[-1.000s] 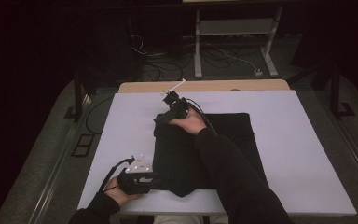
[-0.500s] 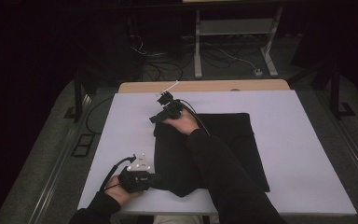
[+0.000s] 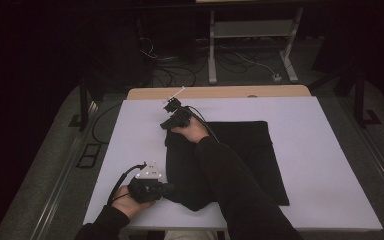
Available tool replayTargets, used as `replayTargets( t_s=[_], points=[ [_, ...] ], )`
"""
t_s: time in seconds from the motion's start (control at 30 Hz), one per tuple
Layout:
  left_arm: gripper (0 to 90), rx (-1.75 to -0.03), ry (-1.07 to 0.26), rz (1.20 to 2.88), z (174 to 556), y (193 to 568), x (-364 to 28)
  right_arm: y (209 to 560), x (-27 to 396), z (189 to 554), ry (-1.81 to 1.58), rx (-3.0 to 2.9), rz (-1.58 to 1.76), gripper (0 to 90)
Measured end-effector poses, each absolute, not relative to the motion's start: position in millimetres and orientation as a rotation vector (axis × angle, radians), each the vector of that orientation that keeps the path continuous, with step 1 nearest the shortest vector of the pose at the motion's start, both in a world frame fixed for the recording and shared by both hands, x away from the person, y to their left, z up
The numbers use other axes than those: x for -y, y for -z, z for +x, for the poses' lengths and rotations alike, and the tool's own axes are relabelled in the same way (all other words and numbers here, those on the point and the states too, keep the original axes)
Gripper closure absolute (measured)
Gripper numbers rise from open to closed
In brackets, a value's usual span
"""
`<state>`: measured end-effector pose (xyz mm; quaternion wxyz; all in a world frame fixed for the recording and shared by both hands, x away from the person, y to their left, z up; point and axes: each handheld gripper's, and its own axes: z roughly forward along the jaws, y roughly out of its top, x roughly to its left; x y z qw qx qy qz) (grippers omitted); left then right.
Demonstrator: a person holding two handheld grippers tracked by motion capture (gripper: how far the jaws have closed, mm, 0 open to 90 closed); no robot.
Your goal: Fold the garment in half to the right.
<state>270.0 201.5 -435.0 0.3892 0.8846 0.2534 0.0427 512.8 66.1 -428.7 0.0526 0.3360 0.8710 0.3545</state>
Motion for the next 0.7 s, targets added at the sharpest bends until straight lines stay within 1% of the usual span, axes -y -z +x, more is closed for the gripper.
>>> replayTargets(
  t_s=[0.03,0.1,0.23,0.3,0.43,0.47,0.7],
  points=[
    [84.0,-0.646,-0.111,2.244,270.3,434.3,-201.3,429.6,-66.3,513.4,-1.069,-2.647,1.03,40.9],
    [84.1,-0.645,-0.112,2.235,271.2,433.0,-200.6,431.7,-66.0,515.3,-1.058,-2.641,1.043,42.7],
    [84.1,-0.649,-0.113,2.213,272.4,430.6,-199.9,435.6,-64.9,518.4,-1.021,-2.635,1.057,51.5],
    [84.1,-0.646,-0.112,2.209,272.9,430.3,-199.9,437.4,-65.6,518.3,-1.006,-2.626,1.082,59.4],
    [84.2,-0.654,-0.117,2.197,273.4,429.8,-200.0,437.9,-62.8,518.5,-0.996,-2.609,1.097,80.0],
    [84.2,-0.666,-0.114,2.181,273.0,429.9,-199.1,437.8,-62.4,518.5,-0.992,-2.609,1.101,82.9],
    [84.2,-0.663,-0.102,2.171,270.0,428.3,-198.7,430.2,-56.7,516.7,-1.005,-2.605,1.112,84.8]
  ],
)
